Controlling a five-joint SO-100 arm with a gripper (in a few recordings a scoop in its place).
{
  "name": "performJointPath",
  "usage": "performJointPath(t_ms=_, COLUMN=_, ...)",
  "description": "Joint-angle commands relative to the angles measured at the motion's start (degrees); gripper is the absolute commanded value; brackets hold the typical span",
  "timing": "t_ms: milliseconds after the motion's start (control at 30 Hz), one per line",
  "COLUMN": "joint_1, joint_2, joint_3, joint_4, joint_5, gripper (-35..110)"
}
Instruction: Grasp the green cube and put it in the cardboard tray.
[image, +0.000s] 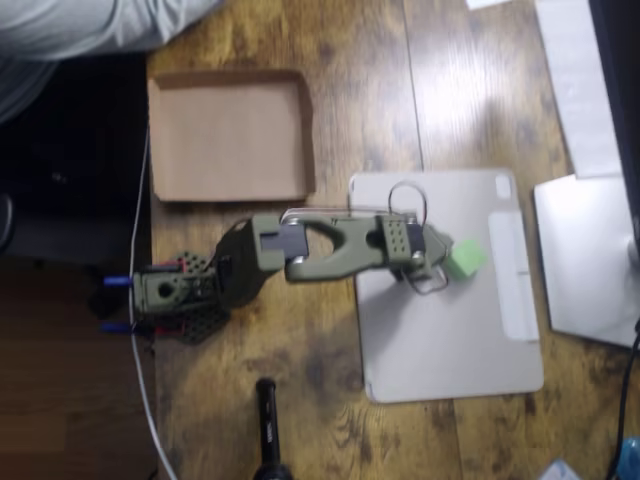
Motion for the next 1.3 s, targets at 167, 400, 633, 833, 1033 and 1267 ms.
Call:
performJointPath(t_ms=167, joint_1=1.85, joint_2=3.6, joint_3=-4.57, joint_4=0.62, joint_5=-2.02, gripper=38)
performJointPath(t_ms=400, joint_1=4.57, joint_2=2.46, joint_3=-18.46, joint_4=8.79, joint_5=-2.99, gripper=38)
performJointPath(t_ms=633, joint_1=4.13, joint_2=3.87, joint_3=-20.92, joint_4=13.97, joint_5=-2.29, gripper=38)
performJointPath(t_ms=833, joint_1=-0.53, joint_2=2.02, joint_3=-19.6, joint_4=14.85, joint_5=2.11, gripper=38)
performJointPath(t_ms=1033, joint_1=-5.71, joint_2=2.99, joint_3=-20.57, joint_4=16.79, joint_5=6.77, gripper=39)
performJointPath(t_ms=1267, joint_1=-4.92, joint_2=4.66, joint_3=-14.5, joint_4=9.32, joint_5=7.03, gripper=39)
